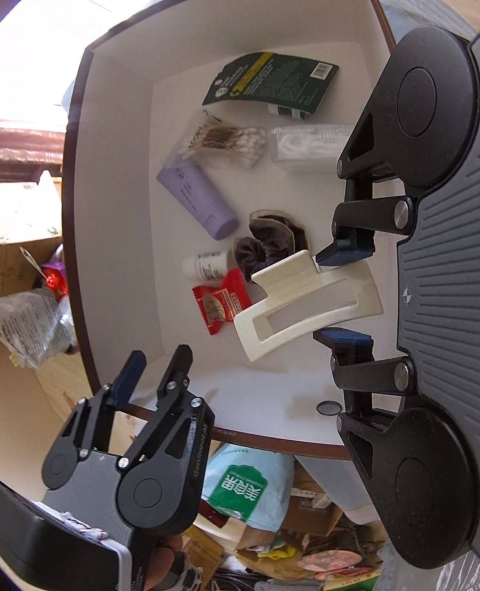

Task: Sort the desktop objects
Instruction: 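Open both tools to drop the red packet and hair clip into the box, then withdraw both tools from the box toward the two remaining tubes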

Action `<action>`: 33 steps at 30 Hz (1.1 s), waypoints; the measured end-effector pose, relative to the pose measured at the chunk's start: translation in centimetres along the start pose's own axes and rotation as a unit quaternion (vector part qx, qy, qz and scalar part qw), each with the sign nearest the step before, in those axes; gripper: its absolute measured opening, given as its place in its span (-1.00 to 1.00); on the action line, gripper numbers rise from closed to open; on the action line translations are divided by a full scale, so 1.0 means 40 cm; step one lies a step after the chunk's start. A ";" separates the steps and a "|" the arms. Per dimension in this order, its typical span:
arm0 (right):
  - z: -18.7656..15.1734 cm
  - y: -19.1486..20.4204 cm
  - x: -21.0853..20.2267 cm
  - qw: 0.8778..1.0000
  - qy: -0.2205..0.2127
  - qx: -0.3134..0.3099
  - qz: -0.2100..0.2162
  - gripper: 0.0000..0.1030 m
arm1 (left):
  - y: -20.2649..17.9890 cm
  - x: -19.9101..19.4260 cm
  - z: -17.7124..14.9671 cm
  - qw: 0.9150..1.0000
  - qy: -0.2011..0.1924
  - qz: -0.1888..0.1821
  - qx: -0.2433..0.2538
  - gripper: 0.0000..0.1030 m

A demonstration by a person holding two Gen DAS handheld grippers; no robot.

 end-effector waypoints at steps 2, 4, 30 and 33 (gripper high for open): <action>-0.004 0.004 0.015 1.000 0.010 -0.004 0.000 -0.25 | -0.001 0.000 -0.002 1.000 0.002 0.000 -0.001 -0.32; -0.009 0.006 0.028 1.000 0.018 -0.010 -0.004 -0.25 | -0.003 0.000 -0.003 1.000 0.002 0.001 0.001 -0.31; -0.012 -0.064 -0.004 0.992 0.006 -0.027 -0.121 1.00 | -0.053 -0.038 0.002 1.000 -0.012 0.016 0.020 0.62; -0.011 -0.067 -0.019 0.991 -0.002 -0.027 -0.129 1.00 | -0.061 -0.048 0.004 0.999 -0.016 0.027 0.028 0.73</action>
Point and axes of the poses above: each gripper's, at about its wrist camera, not at the fingertips, and x roughly the way its jaws point, y to its left, z to its top, the point moved 9 cm from there along x, roughly the way its jaws point, and after that the axes turned 6 degrees about -y, right-handed, at the moved point
